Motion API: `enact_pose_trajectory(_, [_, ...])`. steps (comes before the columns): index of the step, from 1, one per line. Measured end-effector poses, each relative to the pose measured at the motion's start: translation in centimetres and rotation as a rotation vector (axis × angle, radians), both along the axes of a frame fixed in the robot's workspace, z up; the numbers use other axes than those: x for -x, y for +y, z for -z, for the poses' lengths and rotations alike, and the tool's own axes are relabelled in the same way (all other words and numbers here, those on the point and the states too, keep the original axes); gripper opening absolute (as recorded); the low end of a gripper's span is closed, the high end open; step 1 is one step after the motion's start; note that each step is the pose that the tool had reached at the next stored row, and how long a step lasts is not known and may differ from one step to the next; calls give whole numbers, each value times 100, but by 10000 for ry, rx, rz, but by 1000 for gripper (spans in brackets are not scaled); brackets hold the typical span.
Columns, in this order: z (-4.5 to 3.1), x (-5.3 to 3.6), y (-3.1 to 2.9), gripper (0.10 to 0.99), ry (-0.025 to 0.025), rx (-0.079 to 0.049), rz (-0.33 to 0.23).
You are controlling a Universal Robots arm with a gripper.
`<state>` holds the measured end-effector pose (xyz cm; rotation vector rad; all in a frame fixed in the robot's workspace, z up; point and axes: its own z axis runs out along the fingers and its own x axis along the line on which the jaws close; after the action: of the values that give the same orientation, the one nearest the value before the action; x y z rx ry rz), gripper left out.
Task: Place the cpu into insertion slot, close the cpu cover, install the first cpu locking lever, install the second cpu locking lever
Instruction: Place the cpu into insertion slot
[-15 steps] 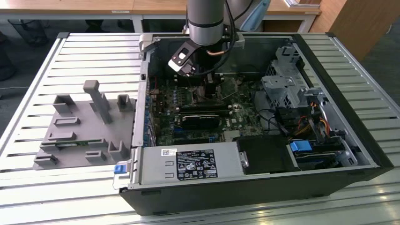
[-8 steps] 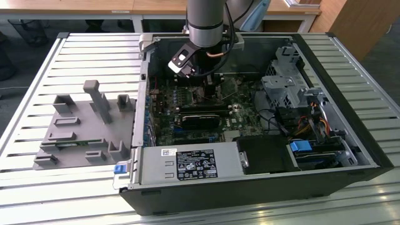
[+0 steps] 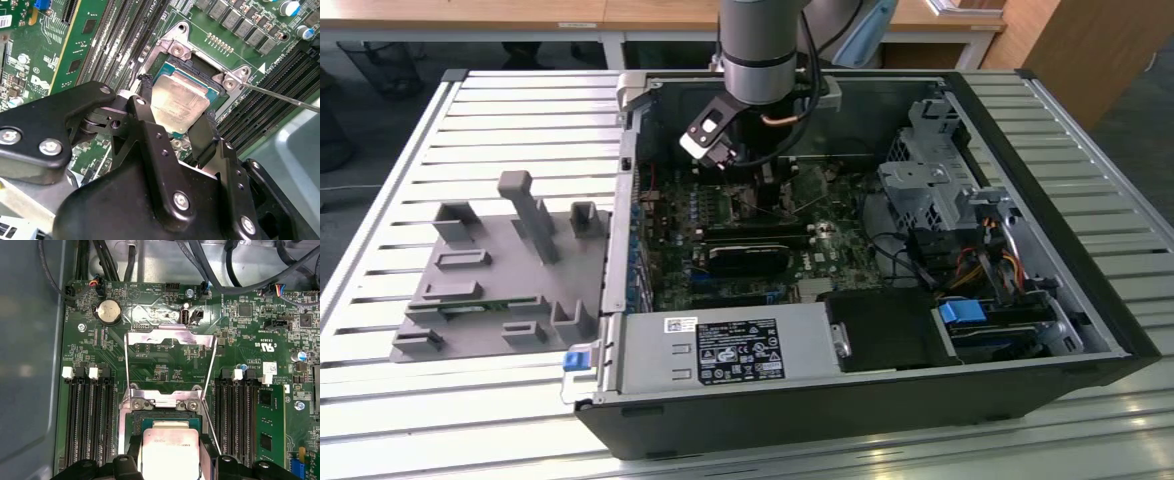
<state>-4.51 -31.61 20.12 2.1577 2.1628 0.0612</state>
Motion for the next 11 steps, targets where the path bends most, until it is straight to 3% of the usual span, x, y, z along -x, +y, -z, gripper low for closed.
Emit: enact_pose_trajectory(11, [50,-11,21,537,3,0,10])
